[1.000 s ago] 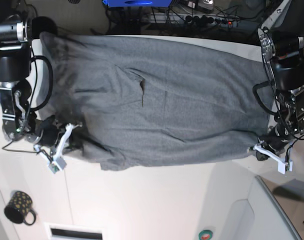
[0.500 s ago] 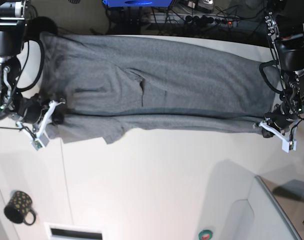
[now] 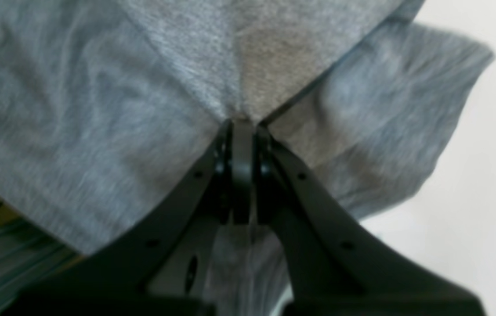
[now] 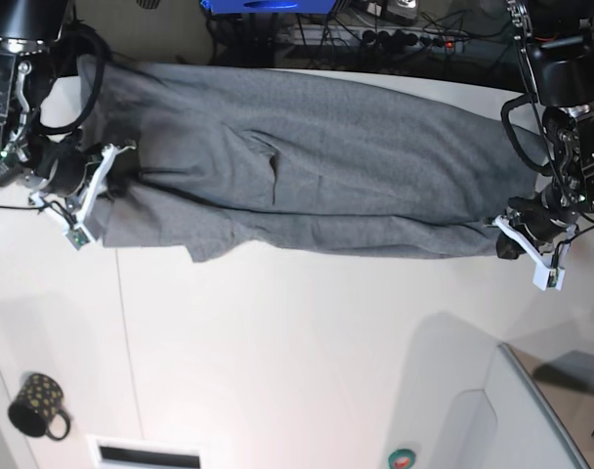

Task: Layout the t-shirt on the table in an organized manner, then fold the t-shirt properly
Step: 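Drag the strip with both grippers, sliding it across the table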

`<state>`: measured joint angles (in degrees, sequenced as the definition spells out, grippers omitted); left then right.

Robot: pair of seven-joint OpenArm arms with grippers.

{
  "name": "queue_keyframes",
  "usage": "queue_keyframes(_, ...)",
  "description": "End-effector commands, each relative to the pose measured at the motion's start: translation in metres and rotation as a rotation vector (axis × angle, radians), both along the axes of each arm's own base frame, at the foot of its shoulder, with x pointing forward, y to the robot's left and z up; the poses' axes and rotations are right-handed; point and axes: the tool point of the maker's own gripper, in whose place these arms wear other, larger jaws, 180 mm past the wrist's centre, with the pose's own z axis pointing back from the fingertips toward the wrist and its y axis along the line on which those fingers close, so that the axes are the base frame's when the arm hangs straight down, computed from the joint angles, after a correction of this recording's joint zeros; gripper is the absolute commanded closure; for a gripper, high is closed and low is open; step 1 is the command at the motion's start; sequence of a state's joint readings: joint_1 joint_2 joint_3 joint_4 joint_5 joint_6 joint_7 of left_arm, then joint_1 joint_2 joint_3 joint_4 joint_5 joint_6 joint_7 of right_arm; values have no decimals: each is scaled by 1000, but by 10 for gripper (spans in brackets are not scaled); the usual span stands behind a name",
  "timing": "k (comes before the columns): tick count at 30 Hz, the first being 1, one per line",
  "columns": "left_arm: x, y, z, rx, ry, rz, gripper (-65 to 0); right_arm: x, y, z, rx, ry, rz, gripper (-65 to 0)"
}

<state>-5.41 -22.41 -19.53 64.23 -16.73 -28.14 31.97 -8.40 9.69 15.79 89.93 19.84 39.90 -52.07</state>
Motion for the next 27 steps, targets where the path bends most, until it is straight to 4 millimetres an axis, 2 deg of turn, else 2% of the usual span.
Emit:
queue_keyframes(1,11,12,20,22,-60,7,0,6,-3,12,-7,-40,5,-6)
queue_keyframes(7,11,22,27,40,-66,10,0,-15,7,16,-13,-41,23,-6)
queue_keyframes(10,11,22,27,40,-65,8,0,-27,9,20,-31,-26,37,-6)
queue_keyframes(15,10,19,24,34,-60,3,0,-44,23,13,-6,19,33,-6)
queue_keyframes(18,10,21,25,38,-60,3,0,-49,29,12,9,26,29,-6)
queue_keyframes(22,9,28,29,56,-60,4,0,-52,31,23,-2,-1,38,-6)
queue_keyframes(27,13,27,36,65,-78,-5,0,-58,33,29,-13,-11,46,-6)
